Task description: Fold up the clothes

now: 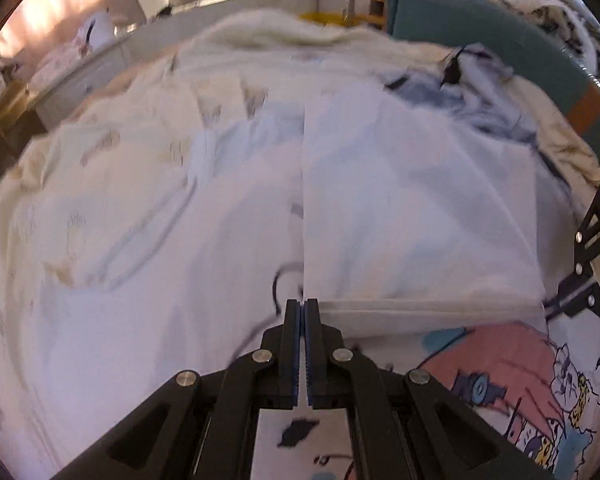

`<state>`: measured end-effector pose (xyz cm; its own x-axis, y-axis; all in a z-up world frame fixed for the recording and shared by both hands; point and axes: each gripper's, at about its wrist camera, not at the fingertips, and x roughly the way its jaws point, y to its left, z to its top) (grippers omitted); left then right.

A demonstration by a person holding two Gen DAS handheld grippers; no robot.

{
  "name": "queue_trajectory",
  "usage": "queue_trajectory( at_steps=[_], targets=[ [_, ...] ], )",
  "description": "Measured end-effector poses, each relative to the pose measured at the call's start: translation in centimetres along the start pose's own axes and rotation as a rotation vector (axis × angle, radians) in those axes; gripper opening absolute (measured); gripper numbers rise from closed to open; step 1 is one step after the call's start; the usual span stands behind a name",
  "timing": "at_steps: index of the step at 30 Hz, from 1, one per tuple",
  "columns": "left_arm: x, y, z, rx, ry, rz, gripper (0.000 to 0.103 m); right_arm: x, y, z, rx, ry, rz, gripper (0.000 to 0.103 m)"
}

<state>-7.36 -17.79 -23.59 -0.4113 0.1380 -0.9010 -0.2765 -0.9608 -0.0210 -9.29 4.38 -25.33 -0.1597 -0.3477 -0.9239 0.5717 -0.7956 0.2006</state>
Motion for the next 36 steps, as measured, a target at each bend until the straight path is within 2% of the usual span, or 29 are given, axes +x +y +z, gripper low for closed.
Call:
queue_trajectory(
  at_steps=[2, 3, 4, 6, 9, 11, 12, 14, 16, 18, 20, 22, 23, 24, 26, 27, 31, 34, 36],
  targets=[
    [0.0, 0.7, -0.5, -0.03, 0.012, -0.016, 0.016, 0.4, -1.1, -0.2, 0.062, 0.016, 0.042, 0.013],
    [-0.3, 1.3, -0.5, -0.041, 0.016, -0.014, 0.021, 0.2, -1.7, -0.4, 0.092, 0.015, 0.068, 0.029],
    [-0.6, 1.9, -0.5, -0.049, 0.019, -0.008, 0.023, -0.4, -2.3, -0.7, 0.121, 0.006, 0.098, 0.036],
    [-1.3, 3.2, -0.6, -0.065, 0.027, 0.002, 0.026, -2.0, -3.5, -1.4, 0.161, -0.024, 0.118, 0.04],
    [-2.4, 5.2, -0.1, -0.1, 0.013, 0.015, 0.026, -6.4, -5.7, -2.2, 0.226, -0.165, 0.093, 0.04],
    [-3.1, 5.6, 1.2, -0.147, -0.042, 0.017, 0.026, -8.0, -7.3, -1.6, 0.276, -0.214, 0.032, 0.04],
    [-3.2, 5.3, 2.0, -0.175, -0.075, -0.018, 0.026, -8.5, -8.1, -1.0, 0.298, -0.224, 0.004, 0.039],
    [-1.8, 2.6, 4.2, -0.149, -0.096, -0.087, 0.026, -8.0, -9.4, 0.9, 0.306, -0.225, -0.029, 0.038],
    [-0.2, -0.1, 6.3, -0.119, -0.113, -0.156, 0.026, -6.6, -10.0, 2.7, 0.295, -0.206, -0.032, 0.036],
    [1.3, -2.9, 8.5, -0.088, -0.131, -0.224, 0.026, -4.9, -10.5, 3.4, 0.272, -0.143, -0.092, 0.036],
    [4.0, -4.3, 10.1, -0.07, -0.1, -0.183, 0.026, -3.5, -11.2, 3.3, 0.246, -0.068, -0.172, 0.031],
    [7.4, -4.3, 10.8, -0.06, 0.005, -0.081, 0.027, -2.5, -12.1, 2.1, 0.218, 0.011, -0.24, 0.019],
    [8.8, -3.9, 10.9, -0.068, 0.049, -0.058, 0.028, -2.3, -12.4, 1.5, 0.2, 0.026, -0.262, 0.017],
    [8.9, -3.5, 11.0, -0.077, 0.045, -0.066, 0.028, -2.4, -12.6, 1.0, 0.19, 0.027, -0.273, 0.016],
    [7.9, -3.0, 11.5, -0.067, 0.006, -0.03, 0.028, -2.8, -12.8, 0.6, 0.191, 0.02, -0.284, 0.016],
    [7.0, -2.5, 11.6, -0.085, -0.027, -0.042, 0.028, -3.2, -12.9, 0.4, 0.199, 0.013, -0.282, 0.016],
    [3.1, -0.4, 12.3, -0.143, -0.145, -0.175, 0.028, -5.4, -12.1, 0.5, 0.236, -0.078, -0.216, 0.02],
    [3.7, -0.5, 14.4, -0.137, -0.151, -0.166, 0.028, -6.7, -11.5, 1.5, 0.236, -0.153, -0.194, 0.02],
    [4.5, -0.5, 15.9, -0.139, -0.143, -0.156, 0.028, -6.3, -11.4, 2.3, 0.234, -0.152, -0.181, 0.02]
  ],
)
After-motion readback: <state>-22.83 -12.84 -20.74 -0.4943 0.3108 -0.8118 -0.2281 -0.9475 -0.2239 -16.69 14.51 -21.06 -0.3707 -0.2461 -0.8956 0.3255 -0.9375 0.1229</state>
